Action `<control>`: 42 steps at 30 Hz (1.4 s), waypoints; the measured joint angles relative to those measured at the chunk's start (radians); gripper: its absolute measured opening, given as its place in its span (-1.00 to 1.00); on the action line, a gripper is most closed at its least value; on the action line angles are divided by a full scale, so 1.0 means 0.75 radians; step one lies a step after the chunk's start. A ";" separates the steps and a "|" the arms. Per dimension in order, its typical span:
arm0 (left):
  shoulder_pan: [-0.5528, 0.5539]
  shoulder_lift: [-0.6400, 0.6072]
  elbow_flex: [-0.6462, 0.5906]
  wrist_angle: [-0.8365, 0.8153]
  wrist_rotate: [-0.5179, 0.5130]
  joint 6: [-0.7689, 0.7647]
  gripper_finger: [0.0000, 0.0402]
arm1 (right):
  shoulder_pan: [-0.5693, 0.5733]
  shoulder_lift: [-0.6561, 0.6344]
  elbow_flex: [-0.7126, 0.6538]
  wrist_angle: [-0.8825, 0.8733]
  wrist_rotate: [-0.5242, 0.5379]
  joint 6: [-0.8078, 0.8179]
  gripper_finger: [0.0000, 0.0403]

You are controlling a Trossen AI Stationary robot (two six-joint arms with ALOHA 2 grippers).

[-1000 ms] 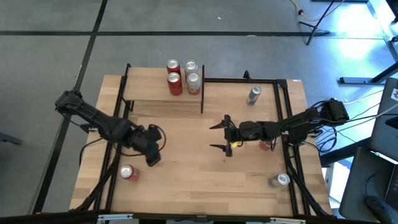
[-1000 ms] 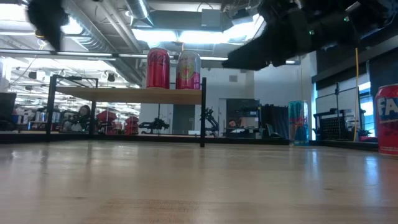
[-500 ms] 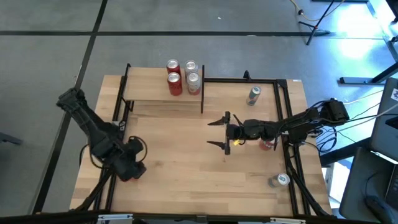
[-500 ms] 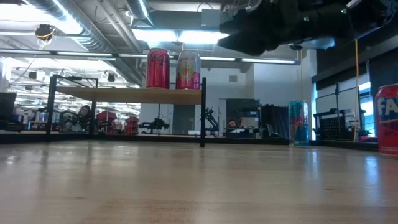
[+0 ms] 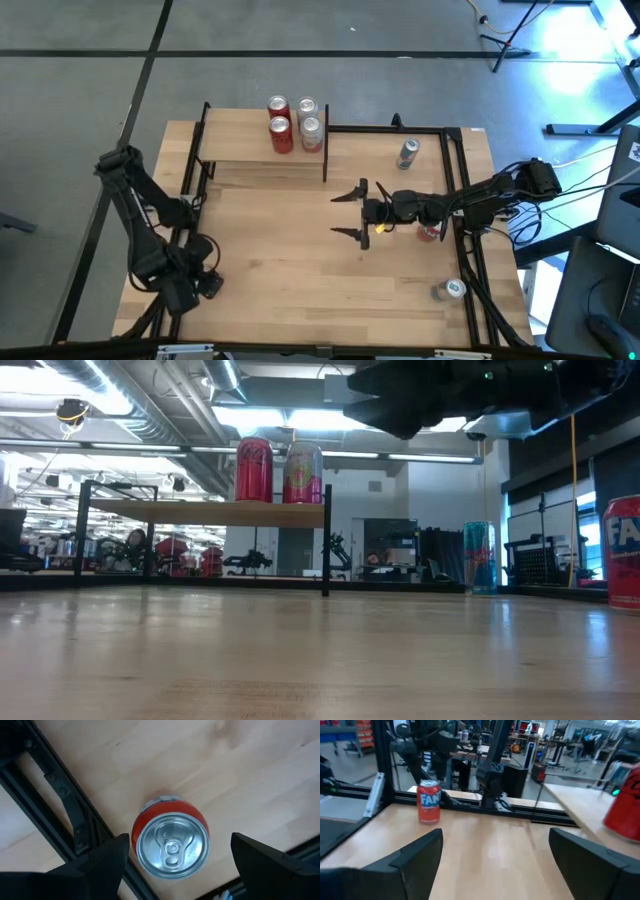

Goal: Place canned beverage on shelf
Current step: Put the left red soda can on the shelf

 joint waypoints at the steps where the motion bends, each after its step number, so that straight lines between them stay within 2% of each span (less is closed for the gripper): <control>1: -0.002 0.010 0.000 0.000 0.000 -0.004 0.60 | 0.000 0.000 0.000 0.000 -0.009 0.009 0.74; 10: -0.004 0.049 -0.009 0.027 0.040 0.001 0.60 | 0.000 0.000 0.000 -0.002 -0.031 0.079 0.74; 14: -0.004 0.050 -0.079 0.077 0.122 0.004 0.60 | 0.000 0.000 0.000 -0.001 -0.031 0.081 0.74; 20: 0.020 0.049 -0.167 0.222 0.141 0.114 0.58 | 0.000 0.000 0.000 -0.001 -0.031 0.081 0.74; 25: 0.051 0.047 -0.185 0.221 0.152 0.257 0.42 | 0.000 0.000 0.000 -0.001 -0.031 0.081 0.74; 29: 0.099 0.045 -0.181 0.210 0.134 0.483 0.26 | 0.000 0.001 0.000 -0.001 -0.031 0.081 0.74; 32: 0.170 0.051 -0.160 0.173 0.100 0.713 0.21 | 0.000 0.001 0.000 -0.001 -0.031 0.081 0.74; 42: 0.592 0.048 -0.023 0.143 0.003 1.651 0.20 | 0.000 0.001 0.000 -0.013 -0.031 0.107 0.74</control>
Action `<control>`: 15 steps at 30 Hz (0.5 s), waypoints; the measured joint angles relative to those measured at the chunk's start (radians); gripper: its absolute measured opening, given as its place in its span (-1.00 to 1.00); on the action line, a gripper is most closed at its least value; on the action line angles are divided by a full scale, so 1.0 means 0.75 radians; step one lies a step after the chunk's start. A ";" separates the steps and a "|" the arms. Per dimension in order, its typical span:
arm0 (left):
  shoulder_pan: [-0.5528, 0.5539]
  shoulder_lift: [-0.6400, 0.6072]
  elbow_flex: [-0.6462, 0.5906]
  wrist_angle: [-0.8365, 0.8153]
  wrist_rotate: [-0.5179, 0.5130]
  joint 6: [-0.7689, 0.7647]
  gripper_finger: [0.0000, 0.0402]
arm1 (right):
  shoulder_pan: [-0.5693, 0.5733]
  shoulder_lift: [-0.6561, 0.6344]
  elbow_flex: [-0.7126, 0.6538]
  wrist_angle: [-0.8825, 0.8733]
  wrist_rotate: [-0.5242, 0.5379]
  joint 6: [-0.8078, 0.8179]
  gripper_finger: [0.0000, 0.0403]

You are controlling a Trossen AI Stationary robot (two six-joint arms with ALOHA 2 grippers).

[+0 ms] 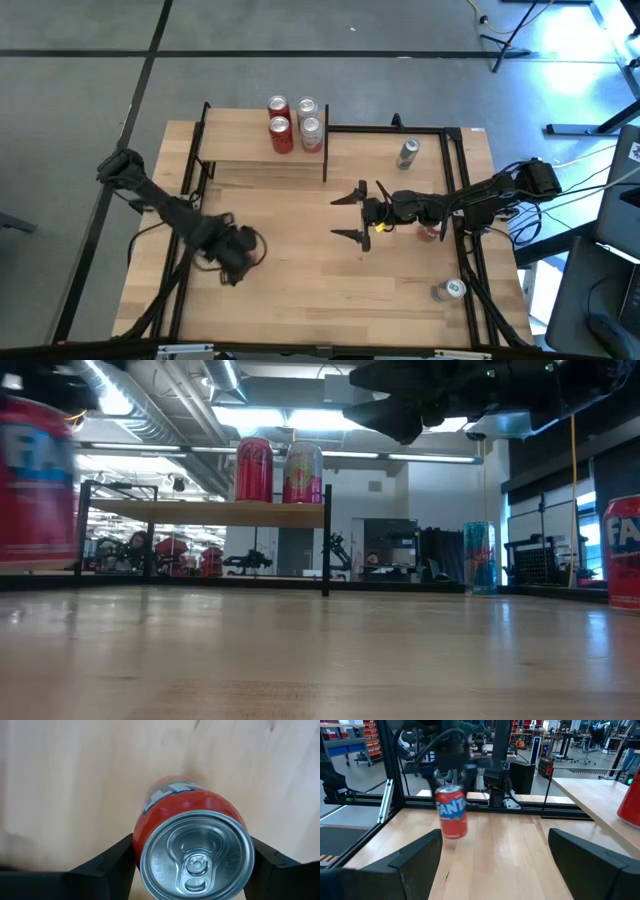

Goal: Place canned beverage on shelf
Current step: Put the left red soda can on the shelf

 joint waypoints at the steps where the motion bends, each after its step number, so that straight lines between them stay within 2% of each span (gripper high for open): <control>1: 0.042 0.000 0.006 0.000 0.000 0.099 0.20 | 0.000 0.000 0.000 -0.009 0.000 0.004 0.74; 8: 0.282 0.000 0.009 0.050 0.033 0.676 0.20 | 0.000 0.000 0.000 -0.058 0.000 0.034 0.74; 15: 0.398 0.005 0.010 0.111 0.069 1.006 0.20 | 0.000 0.052 0.000 -0.055 -0.014 0.051 0.74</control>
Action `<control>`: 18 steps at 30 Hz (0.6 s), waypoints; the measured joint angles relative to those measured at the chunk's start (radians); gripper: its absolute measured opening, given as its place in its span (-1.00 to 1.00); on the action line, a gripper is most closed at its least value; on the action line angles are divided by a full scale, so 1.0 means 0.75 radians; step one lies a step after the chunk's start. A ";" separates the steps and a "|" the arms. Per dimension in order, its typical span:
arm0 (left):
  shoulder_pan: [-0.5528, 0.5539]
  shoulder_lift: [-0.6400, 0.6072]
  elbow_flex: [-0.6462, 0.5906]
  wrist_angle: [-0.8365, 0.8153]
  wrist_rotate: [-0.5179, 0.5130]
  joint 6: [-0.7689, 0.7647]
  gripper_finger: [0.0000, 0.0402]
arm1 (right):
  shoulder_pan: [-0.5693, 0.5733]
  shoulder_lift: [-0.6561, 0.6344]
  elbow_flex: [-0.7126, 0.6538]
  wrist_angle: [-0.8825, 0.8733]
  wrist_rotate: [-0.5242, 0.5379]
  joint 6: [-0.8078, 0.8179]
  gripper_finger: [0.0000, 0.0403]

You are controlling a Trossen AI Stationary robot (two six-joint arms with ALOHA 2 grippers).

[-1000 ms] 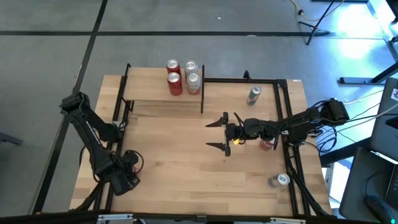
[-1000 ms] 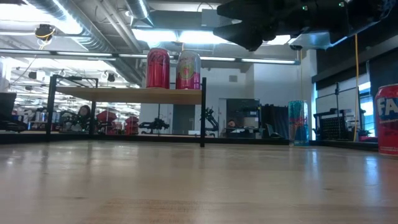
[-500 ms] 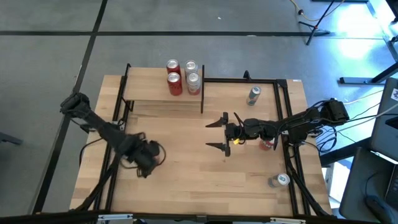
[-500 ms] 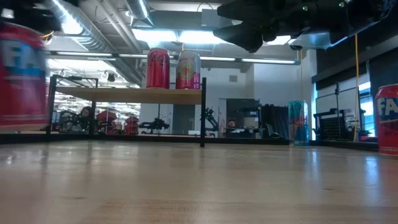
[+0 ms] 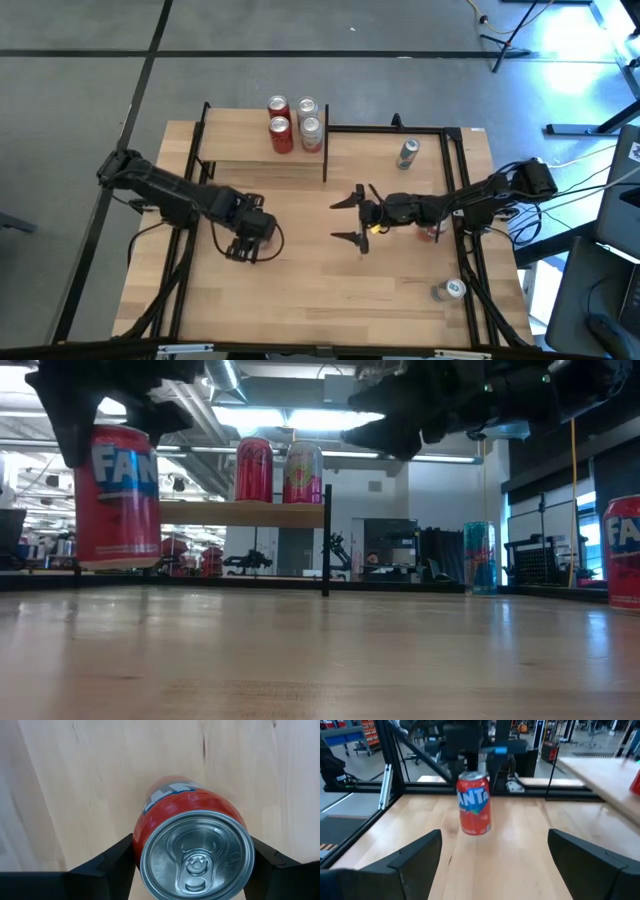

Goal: Place canned beverage on shelf
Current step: Put the left red soda can on the shelf

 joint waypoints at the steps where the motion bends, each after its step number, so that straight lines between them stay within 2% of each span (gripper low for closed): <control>1: 0.013 0.006 0.001 0.002 0.017 0.028 0.20 | 0.000 0.013 0.000 -0.003 -0.008 0.007 0.74; 7: 0.064 0.098 0.001 0.020 0.128 0.175 0.20 | 0.001 0.059 -0.001 -0.003 -0.065 -0.001 0.74; 12: 0.049 0.199 0.007 0.047 0.131 0.273 0.21 | 0.000 0.059 -0.001 -0.003 -0.080 -0.050 0.74; 18: 0.027 0.221 0.008 0.053 0.116 0.272 0.42 | -0.001 0.059 -0.001 -0.014 -0.081 -0.120 0.74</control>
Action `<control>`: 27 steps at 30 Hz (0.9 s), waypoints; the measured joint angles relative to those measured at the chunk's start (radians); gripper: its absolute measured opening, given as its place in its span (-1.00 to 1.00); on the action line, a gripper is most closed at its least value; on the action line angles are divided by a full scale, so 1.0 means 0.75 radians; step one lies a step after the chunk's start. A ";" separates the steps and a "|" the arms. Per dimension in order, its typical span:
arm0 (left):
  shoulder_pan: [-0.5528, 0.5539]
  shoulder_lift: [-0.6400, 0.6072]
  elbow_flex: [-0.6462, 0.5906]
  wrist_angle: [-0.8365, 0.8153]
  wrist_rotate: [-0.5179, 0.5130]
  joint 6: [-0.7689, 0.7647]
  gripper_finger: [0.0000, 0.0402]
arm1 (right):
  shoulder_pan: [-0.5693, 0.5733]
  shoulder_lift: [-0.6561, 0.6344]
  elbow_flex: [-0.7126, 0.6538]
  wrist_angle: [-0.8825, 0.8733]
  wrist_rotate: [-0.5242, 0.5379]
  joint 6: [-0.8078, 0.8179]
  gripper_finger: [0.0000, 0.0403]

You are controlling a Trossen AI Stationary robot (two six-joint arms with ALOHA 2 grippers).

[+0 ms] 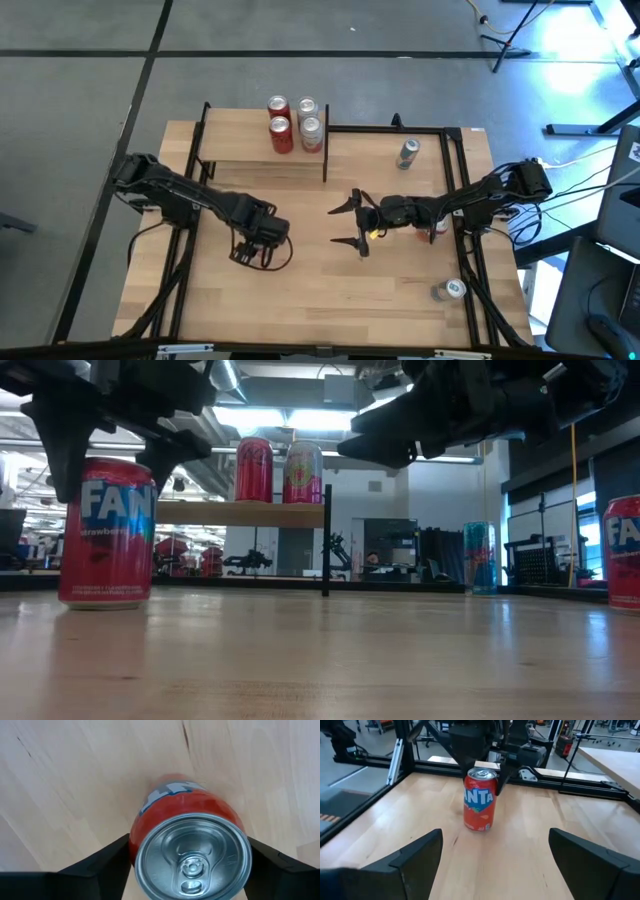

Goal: Place canned beverage on shelf
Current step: Put the left red soda can on the shelf

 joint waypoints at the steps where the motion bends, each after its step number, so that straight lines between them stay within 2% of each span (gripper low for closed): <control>1: -0.002 -0.008 -0.001 0.002 -0.003 -0.004 0.47 | 0.000 0.000 0.000 -0.001 0.001 -0.007 0.74; 8: -0.008 -0.012 -0.009 -0.009 0.009 -0.103 0.71 | -0.001 0.000 0.000 -0.001 0.000 -0.064 0.74; 13: -0.008 -0.009 0.007 -0.066 0.016 -0.178 0.74 | -0.001 0.000 0.000 0.007 0.000 -0.066 0.74; 18: -0.015 -0.010 0.131 -0.159 0.011 -0.302 0.75 | -0.001 0.000 0.000 0.029 0.000 -0.076 0.74; 21: -0.015 -0.011 0.226 -0.220 -0.010 -0.448 0.75 | -0.001 0.000 0.000 0.031 0.000 -0.076 0.74; 27: -0.015 -0.011 0.339 -0.278 -0.134 -0.900 0.75 | -0.001 0.000 0.000 0.012 0.000 -0.073 0.74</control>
